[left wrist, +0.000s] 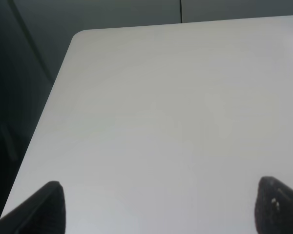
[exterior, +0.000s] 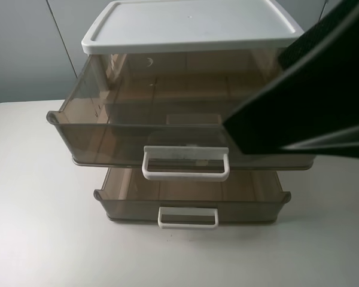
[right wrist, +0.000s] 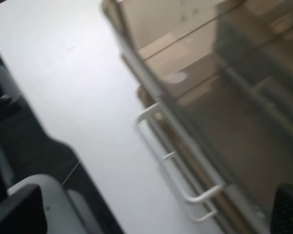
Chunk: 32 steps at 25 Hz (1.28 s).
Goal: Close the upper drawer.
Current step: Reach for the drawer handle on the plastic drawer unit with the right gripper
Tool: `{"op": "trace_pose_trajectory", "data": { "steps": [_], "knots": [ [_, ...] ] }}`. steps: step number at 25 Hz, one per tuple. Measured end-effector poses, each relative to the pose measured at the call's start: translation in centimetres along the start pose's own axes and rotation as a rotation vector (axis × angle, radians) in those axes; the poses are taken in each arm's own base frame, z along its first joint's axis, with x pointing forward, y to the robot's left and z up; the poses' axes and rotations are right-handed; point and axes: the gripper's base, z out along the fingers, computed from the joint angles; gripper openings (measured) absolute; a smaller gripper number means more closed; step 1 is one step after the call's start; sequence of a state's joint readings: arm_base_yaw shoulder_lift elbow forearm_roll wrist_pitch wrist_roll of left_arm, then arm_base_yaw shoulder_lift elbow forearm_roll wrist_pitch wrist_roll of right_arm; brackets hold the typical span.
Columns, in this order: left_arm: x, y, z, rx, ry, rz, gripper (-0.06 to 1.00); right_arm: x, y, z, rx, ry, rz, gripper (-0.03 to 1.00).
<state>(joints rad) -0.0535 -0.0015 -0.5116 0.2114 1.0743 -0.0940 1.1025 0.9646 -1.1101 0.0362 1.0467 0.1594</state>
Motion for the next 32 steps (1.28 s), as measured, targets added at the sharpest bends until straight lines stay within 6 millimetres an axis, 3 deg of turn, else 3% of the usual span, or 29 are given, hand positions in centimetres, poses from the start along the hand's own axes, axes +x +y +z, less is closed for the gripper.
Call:
{"op": "trace_pose_trajectory", "data": {
  "steps": [14, 32],
  "knots": [
    [0.0, 0.0, 0.0, 0.0, 0.0, 0.0, 0.74, -0.4, 4.4, 8.2, -0.189, 0.261, -0.033, 0.7],
    [0.0, 0.0, 0.0, 0.0, 0.0, 0.0, 0.74, 0.2, 4.9, 14.1, -0.205, 0.348, -0.119, 0.7]
  ]
}}
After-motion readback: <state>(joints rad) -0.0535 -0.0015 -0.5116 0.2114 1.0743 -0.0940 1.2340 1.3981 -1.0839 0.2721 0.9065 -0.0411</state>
